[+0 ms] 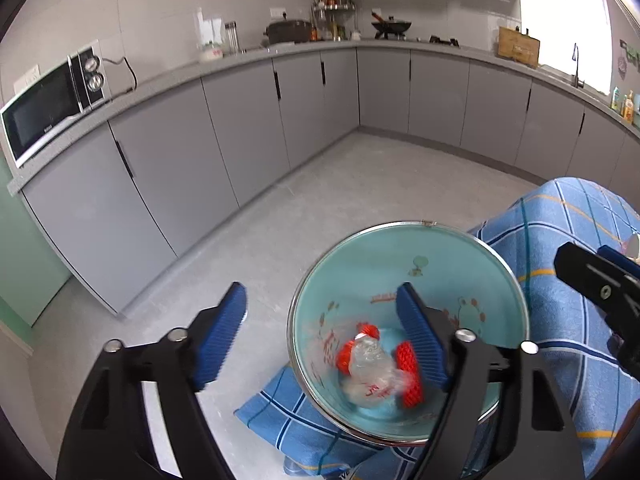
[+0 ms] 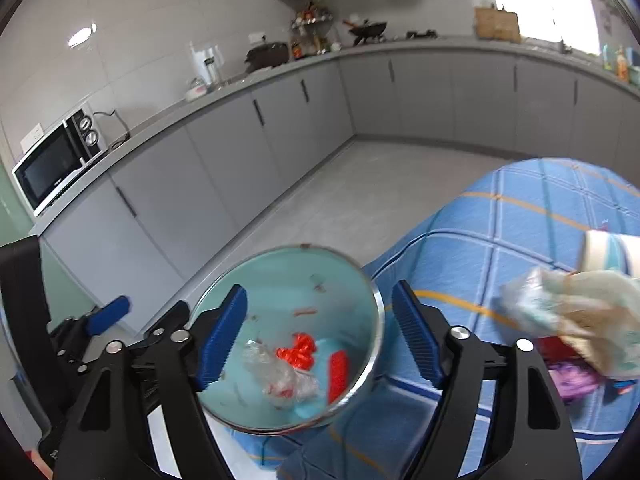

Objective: Collect trash
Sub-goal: 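Carry the sponge and clear bag over the teal bucket and open both tools, then grasp the white-green plastic bag with the left tool while the right tool grasps the black knitted scrubber, then carry the bag and scrubber over the teal bucket and open both tools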

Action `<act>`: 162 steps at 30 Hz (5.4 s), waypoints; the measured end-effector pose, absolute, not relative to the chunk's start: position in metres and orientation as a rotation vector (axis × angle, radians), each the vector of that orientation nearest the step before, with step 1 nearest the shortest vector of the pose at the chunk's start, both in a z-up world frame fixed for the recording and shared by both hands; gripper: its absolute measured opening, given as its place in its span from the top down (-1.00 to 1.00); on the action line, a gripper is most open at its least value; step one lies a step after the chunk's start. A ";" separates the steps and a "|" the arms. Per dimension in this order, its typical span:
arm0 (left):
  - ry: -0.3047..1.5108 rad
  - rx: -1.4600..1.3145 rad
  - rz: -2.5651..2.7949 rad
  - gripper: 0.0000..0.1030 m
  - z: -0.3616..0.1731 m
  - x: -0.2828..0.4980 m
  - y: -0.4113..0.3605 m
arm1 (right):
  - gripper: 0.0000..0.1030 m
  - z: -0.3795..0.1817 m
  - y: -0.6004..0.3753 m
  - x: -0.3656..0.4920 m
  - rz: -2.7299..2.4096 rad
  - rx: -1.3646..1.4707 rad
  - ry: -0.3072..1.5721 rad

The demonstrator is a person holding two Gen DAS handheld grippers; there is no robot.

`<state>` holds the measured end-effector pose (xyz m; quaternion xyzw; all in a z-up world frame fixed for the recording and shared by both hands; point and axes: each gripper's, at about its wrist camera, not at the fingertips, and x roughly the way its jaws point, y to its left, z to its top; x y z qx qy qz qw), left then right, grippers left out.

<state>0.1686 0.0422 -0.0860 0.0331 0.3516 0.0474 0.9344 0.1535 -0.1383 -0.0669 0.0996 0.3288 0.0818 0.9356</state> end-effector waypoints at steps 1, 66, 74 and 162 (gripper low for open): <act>0.713 0.065 0.092 -0.57 -0.083 0.167 0.041 | -0.52 -0.064 -0.141 0.150 0.155 0.199 0.661; 0.868 0.085 -0.478 0.49 -0.098 0.150 -0.220 | -0.41 -0.094 -0.443 0.018 -0.385 0.372 0.641; 0.852 0.103 -0.468 0.66 -0.101 0.148 -0.195 | -0.41 -0.100 -0.453 0.055 -0.303 0.279 0.694; 0.751 -0.035 -0.151 0.74 -0.109 0.157 0.046 | 0.78 -0.110 -0.125 0.174 0.112 0.221 0.829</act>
